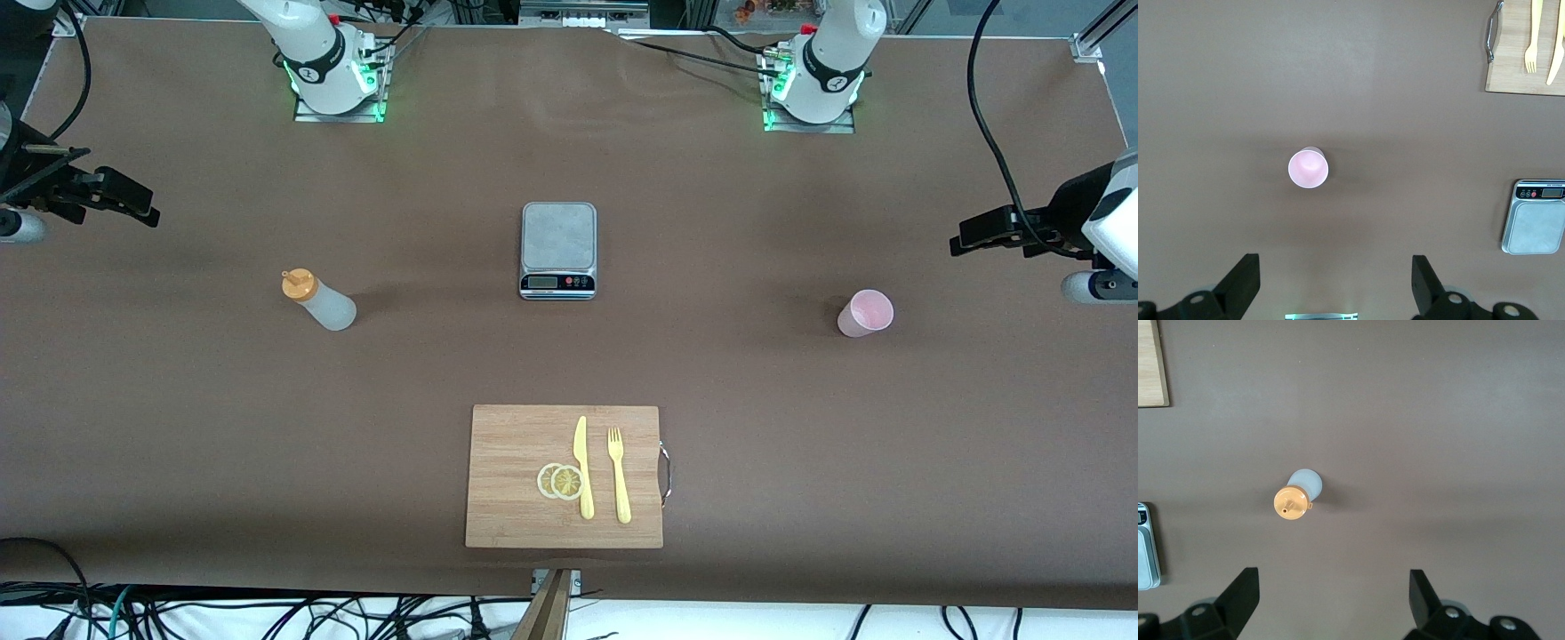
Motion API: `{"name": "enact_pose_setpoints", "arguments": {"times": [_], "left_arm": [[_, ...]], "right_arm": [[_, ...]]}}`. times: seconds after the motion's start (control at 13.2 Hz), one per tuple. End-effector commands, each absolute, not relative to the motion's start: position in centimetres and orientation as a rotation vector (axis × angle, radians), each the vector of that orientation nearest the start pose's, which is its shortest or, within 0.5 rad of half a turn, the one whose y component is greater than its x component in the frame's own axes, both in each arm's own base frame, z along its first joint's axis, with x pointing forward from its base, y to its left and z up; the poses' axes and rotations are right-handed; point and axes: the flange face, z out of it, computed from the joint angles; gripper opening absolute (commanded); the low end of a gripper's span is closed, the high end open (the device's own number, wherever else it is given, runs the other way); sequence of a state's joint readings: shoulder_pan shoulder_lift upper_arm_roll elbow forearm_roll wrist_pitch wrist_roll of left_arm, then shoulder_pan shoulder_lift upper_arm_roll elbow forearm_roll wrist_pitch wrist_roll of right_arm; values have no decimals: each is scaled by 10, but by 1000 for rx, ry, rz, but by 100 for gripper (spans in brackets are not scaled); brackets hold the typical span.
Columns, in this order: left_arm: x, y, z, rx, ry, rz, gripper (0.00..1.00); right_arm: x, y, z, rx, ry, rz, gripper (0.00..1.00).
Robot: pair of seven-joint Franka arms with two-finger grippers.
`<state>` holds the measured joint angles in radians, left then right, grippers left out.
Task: Add sauce to pink cup with both arms
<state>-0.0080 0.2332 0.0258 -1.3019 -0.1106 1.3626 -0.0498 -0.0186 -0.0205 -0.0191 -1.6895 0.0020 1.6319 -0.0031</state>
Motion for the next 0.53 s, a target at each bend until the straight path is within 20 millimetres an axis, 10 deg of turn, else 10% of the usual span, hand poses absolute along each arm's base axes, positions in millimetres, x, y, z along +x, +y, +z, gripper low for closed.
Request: {"name": "enact_pose_setpoints", "arguments": {"times": [0.0,0.46], "left_arm": [[604,-3,596,-3210,-88,289,100],[605,2,592,-3208,-93,295,100]], "right_arm": [[543,-25,587,-3139,43,48,99],[543,-25,587,-3139,43,48,99]]}}
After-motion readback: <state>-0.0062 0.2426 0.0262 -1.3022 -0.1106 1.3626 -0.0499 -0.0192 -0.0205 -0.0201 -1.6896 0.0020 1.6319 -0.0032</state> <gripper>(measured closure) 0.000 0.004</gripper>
